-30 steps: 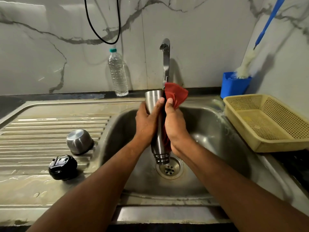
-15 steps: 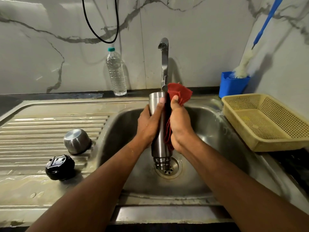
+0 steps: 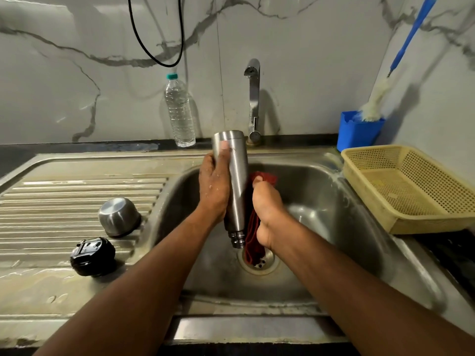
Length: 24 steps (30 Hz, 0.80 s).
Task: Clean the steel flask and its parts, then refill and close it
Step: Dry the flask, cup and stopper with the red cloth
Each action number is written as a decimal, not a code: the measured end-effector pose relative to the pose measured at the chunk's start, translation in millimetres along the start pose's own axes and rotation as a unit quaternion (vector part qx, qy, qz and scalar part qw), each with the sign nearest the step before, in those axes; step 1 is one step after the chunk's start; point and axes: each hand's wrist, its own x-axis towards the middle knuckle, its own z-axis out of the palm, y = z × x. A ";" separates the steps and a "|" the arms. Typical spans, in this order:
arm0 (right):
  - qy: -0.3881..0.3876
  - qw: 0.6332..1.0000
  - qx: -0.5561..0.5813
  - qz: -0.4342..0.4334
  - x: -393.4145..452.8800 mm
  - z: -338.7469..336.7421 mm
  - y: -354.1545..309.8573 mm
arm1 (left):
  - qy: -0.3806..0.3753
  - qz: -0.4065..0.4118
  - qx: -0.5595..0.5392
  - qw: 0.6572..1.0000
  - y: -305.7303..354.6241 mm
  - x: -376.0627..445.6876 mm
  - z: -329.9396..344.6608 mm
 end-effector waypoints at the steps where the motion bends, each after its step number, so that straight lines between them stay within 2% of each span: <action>1: 0.006 1.000 0.018 -0.021 1.0 -0.4 -2.3 | -0.031 0.020 0.040 0.999 -1.6 -2.9 1.4; 3: 0.019 0.995 0.058 -0.082 2.8 -1.7 -10.0 | -0.081 0.056 0.087 0.991 -6.0 -8.1 5.3; 6: 0.040 0.980 0.077 -0.177 4.2 -5.5 -21.1 | -0.120 0.076 0.084 0.986 -6.8 -10.6 9.7; 9: 0.044 0.970 0.037 -0.236 5.0 -5.9 -20.0 | -0.166 0.068 0.039 0.983 -7.8 -7.4 6.6; 11: 0.030 0.968 -0.012 -0.249 3.3 -3.1 -15.4 | -0.155 0.062 0.018 0.986 -10.4 -6.5 4.0; 14: 0.006 0.977 -0.056 -0.207 -0.4 5.7 -4.8 | -0.045 0.058 0.008 0.997 -8.6 -3.0 2.9; 16: 0.004 0.987 -0.076 -0.140 -0.5 10.1 3.2 | 0.046 0.025 -0.031 0.998 0.7 2.7 -0.6; 17: 0.008 0.992 -0.076 -0.097 -0.7 11.3 5.4 | 0.062 0.007 -0.058 0.996 4.1 6.8 -5.1; 20: 0.004 1.000 -0.021 0.008 -4.1 5.7 4.6 | 0.007 -0.004 -0.045 0.999 5.2 8.2 -6.8; 22: 0.003 0.999 0.023 0.021 -7.1 1.5 0.3 | -0.026 0.035 0.036 0.998 0.1 4.2 -5.0; 24: 0.013 0.997 0.074 -0.003 -9.4 -2.1 -8.7 | -0.059 0.095 0.106 0.988 -5.1 3.4 -6.0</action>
